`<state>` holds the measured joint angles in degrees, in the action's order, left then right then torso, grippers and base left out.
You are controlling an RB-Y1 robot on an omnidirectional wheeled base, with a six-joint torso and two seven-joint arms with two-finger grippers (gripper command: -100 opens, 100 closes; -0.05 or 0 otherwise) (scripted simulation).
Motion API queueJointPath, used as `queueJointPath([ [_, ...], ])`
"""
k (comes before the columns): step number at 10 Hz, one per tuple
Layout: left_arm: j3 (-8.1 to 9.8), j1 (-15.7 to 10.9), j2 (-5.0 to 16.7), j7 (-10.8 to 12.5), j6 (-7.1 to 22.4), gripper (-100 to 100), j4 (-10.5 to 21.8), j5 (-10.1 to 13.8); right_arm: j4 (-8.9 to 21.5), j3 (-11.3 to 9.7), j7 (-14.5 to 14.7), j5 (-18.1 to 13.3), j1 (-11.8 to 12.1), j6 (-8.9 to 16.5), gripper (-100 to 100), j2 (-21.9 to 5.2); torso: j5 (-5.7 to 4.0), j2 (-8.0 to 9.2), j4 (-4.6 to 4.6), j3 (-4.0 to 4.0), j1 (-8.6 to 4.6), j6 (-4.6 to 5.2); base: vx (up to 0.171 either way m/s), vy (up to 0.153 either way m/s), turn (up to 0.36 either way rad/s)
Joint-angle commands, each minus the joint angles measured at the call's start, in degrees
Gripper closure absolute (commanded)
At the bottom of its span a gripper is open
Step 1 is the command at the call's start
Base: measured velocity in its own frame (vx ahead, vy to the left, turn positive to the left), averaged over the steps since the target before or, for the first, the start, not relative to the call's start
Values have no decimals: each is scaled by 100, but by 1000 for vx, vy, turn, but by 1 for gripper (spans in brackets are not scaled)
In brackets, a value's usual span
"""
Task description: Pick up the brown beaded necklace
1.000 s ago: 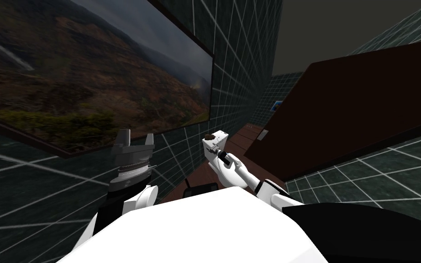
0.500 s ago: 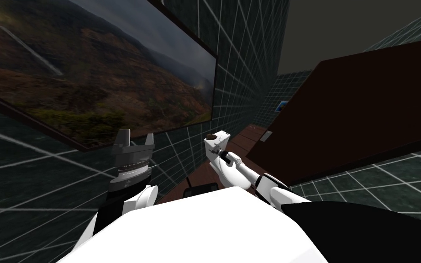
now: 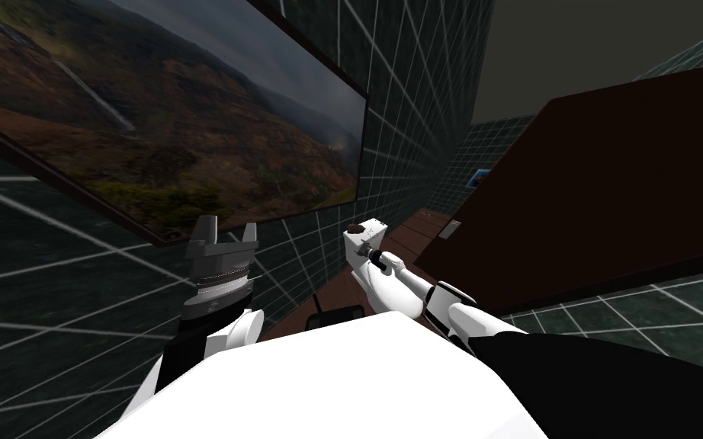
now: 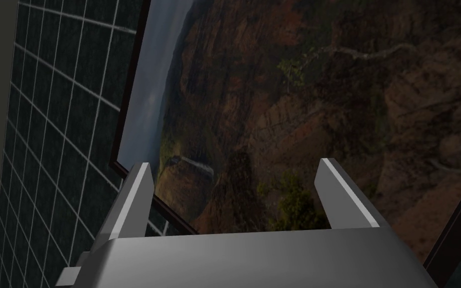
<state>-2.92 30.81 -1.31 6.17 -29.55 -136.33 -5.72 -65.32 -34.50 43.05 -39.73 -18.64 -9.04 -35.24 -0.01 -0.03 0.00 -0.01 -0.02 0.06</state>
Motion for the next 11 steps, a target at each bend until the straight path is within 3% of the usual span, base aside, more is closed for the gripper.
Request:
queueJointPath([
  [1,0,0,0,0,0,0,0,0,286,-176,209,-125,-168,116,-100,-146,0,0,0,0,0,0,-6,7,98],
  [4,0,0,0,0,0,0,0,0,707,-432,556,-327,-461,252,-100,-388,0,-1,0,0,0,1,-3,8,85],
  [9,0,0,0,0,0,0,0,0,1224,-663,867,-507,-721,374,-100,-627,0,-2,0,-1,1,0,0,7,52],
  [11,0,0,0,0,0,0,0,0,1597,-864,1137,-665,-945,478,-100,-850,0,-3,0,-1,2,-1,0,9,91],
])
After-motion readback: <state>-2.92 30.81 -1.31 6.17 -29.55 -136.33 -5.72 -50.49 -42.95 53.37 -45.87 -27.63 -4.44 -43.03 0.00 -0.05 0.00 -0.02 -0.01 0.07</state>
